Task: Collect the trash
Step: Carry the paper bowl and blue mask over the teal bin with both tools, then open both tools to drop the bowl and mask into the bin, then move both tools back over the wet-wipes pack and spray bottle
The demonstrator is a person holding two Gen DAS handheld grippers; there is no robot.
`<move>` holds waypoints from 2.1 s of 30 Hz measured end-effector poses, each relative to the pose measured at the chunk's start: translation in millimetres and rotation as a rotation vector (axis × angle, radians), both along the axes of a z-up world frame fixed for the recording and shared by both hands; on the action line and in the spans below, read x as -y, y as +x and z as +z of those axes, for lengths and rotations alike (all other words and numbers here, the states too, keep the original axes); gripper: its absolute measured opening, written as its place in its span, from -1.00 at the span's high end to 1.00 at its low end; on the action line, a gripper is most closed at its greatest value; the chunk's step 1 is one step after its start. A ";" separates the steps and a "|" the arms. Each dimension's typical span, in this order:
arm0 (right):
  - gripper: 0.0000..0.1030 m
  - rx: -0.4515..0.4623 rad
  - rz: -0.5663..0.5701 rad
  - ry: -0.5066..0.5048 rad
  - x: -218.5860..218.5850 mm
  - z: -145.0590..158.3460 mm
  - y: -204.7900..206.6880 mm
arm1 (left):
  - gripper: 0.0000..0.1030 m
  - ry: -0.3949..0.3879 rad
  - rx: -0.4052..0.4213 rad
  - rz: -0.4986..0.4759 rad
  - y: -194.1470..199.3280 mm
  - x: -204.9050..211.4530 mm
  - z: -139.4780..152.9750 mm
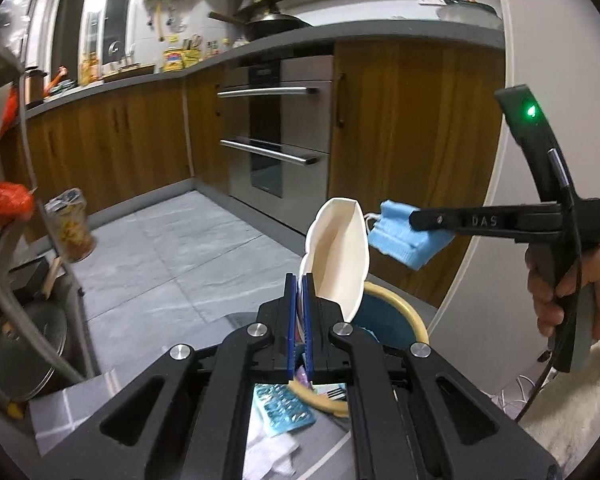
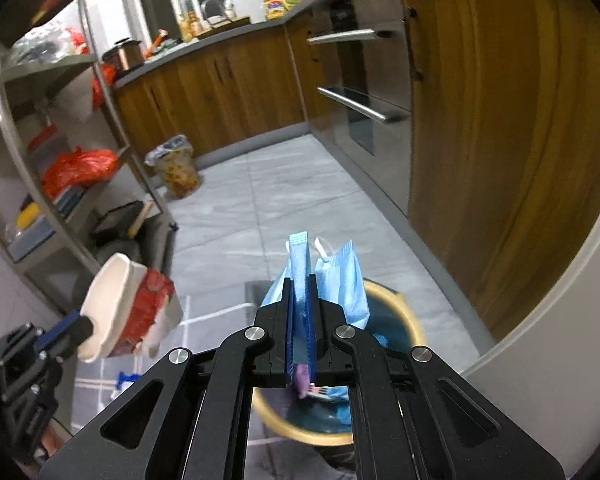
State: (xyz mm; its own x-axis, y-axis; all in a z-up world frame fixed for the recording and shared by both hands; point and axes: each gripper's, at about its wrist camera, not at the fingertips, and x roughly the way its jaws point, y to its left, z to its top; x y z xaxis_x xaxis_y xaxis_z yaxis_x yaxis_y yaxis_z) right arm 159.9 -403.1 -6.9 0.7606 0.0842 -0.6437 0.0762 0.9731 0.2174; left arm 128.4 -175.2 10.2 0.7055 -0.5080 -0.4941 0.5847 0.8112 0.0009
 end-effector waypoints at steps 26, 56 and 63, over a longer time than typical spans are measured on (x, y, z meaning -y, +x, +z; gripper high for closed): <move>0.87 -0.319 -0.109 0.147 34.5 -120.7 76.4 | 0.94 0.149 -0.222 -0.061 58.6 69.8 -132.8; -0.52 -0.249 -0.151 0.131 37.4 -103.3 73.5 | -0.10 0.110 -0.245 0.006 64.3 52.4 -144.3; -0.79 -0.175 -0.185 0.080 28.6 -85.0 61.8 | -0.84 0.069 -0.206 0.060 47.1 30.1 -122.4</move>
